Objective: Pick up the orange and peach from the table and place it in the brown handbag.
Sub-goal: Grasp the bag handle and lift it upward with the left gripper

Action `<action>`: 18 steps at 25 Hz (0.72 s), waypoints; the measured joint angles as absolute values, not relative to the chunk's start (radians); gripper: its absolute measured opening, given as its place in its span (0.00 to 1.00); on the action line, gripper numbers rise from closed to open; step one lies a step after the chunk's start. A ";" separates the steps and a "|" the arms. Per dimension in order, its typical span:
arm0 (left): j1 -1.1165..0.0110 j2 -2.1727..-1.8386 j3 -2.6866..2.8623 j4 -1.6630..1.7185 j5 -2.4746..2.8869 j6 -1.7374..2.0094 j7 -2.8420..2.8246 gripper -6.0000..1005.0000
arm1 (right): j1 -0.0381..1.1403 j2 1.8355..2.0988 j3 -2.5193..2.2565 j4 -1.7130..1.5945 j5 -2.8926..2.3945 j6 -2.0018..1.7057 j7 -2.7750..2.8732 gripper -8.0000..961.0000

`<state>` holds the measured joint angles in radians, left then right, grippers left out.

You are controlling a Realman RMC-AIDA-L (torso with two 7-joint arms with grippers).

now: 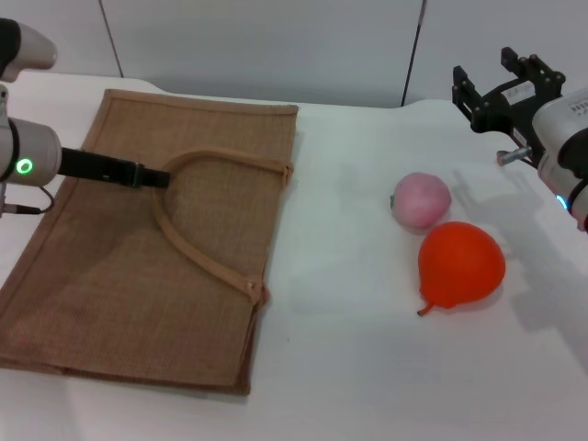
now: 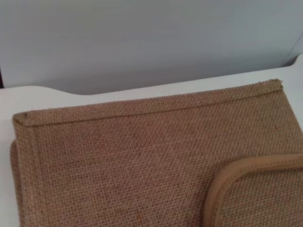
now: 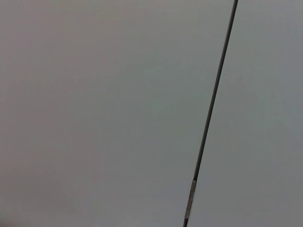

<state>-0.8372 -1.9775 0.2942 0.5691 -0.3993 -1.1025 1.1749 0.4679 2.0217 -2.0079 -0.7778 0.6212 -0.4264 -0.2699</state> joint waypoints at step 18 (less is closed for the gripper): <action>-0.856 -1.979 0.304 0.483 -0.382 -1.011 1.182 0.48 | 0.472 2.022 -2.008 -0.779 0.621 -0.426 -0.270 0.67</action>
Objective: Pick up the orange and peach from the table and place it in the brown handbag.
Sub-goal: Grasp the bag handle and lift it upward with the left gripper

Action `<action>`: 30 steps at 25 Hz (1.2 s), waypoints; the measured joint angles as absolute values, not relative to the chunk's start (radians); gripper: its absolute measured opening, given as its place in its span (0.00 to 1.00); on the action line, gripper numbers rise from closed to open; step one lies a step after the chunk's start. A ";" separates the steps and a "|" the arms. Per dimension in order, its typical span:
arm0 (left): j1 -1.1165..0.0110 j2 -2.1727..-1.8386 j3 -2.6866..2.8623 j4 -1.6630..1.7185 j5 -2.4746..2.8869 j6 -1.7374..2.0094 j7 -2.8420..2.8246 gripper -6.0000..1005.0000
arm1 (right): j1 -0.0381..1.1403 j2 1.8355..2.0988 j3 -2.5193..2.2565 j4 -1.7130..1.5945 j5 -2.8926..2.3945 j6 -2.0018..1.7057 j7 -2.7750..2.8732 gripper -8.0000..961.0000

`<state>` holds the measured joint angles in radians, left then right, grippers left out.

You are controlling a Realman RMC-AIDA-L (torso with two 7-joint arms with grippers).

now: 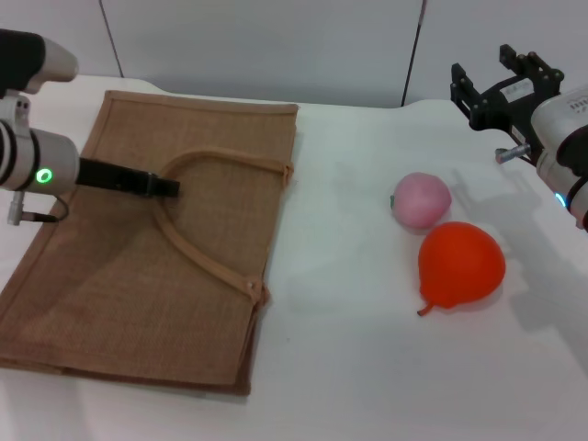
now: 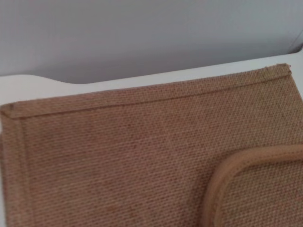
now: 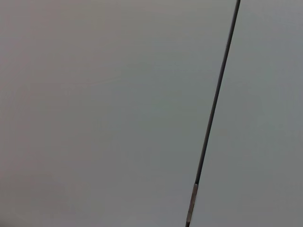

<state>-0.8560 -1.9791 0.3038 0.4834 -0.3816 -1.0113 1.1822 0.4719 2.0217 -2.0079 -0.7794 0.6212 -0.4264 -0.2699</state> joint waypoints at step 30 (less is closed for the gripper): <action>-0.880 -2.004 0.304 0.472 -0.396 -0.993 1.236 0.14 | 0.475 2.019 -2.022 -0.771 0.616 -0.397 -0.233 0.67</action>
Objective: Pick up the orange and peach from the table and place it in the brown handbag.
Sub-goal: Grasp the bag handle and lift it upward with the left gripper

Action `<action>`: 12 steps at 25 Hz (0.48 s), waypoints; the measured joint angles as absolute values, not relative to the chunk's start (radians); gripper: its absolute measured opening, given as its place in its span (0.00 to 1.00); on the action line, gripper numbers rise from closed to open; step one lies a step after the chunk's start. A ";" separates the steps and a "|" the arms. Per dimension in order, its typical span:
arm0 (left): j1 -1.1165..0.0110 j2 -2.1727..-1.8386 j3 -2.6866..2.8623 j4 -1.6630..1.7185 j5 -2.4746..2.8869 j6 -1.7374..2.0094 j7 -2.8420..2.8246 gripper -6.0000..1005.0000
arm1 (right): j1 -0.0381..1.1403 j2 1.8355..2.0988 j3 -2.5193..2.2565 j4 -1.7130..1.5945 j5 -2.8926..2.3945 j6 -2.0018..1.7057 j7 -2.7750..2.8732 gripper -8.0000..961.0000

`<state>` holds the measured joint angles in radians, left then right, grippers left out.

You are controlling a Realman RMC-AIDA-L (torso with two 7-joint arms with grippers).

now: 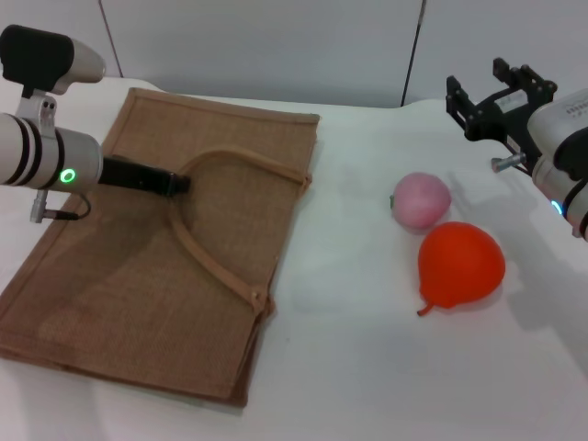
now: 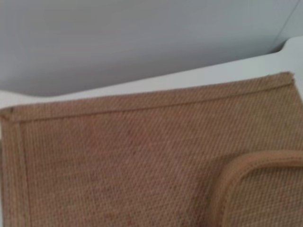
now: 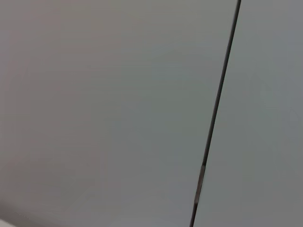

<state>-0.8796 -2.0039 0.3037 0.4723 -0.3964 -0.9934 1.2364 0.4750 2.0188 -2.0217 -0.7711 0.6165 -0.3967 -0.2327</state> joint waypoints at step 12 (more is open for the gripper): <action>-0.864 -2.016 0.304 0.668 -0.563 -1.249 1.349 0.13 | 0.468 2.019 -2.014 -0.783 0.612 -0.361 -0.239 0.67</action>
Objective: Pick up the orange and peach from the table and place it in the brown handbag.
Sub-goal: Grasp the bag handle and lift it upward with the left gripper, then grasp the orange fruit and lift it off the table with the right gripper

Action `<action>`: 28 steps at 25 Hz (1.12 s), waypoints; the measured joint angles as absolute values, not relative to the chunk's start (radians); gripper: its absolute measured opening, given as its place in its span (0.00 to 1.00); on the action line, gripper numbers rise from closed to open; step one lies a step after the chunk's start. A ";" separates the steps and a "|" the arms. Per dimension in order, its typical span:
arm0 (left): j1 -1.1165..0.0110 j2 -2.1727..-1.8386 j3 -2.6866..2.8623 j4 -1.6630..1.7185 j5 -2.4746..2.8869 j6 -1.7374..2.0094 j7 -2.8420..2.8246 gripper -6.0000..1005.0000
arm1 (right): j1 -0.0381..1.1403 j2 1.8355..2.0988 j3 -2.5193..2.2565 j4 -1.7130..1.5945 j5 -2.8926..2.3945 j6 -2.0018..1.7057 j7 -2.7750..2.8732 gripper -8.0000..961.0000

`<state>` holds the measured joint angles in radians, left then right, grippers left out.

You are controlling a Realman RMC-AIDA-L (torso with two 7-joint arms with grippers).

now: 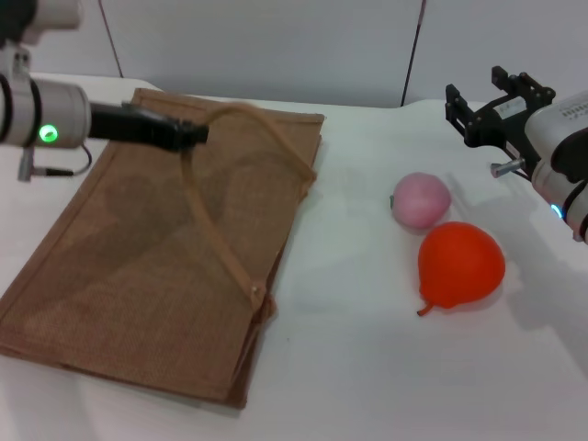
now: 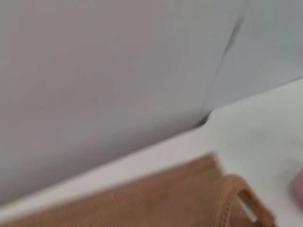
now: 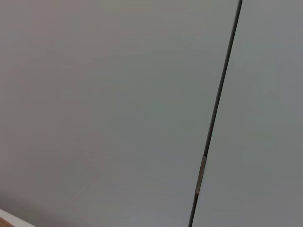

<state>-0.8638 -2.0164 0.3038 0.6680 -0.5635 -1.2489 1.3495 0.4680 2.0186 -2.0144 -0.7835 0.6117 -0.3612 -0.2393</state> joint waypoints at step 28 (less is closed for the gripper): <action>-0.768 -2.031 0.304 1.326 -0.807 -1.778 1.219 0.13 | 0.273 2.017 -1.882 -1.184 0.577 0.074 -0.440 0.67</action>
<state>-0.7683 -2.0311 0.3039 1.3257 -0.8070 -1.7778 1.2189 0.2728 2.0171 -1.8818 -1.1843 0.5766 0.0736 -0.4397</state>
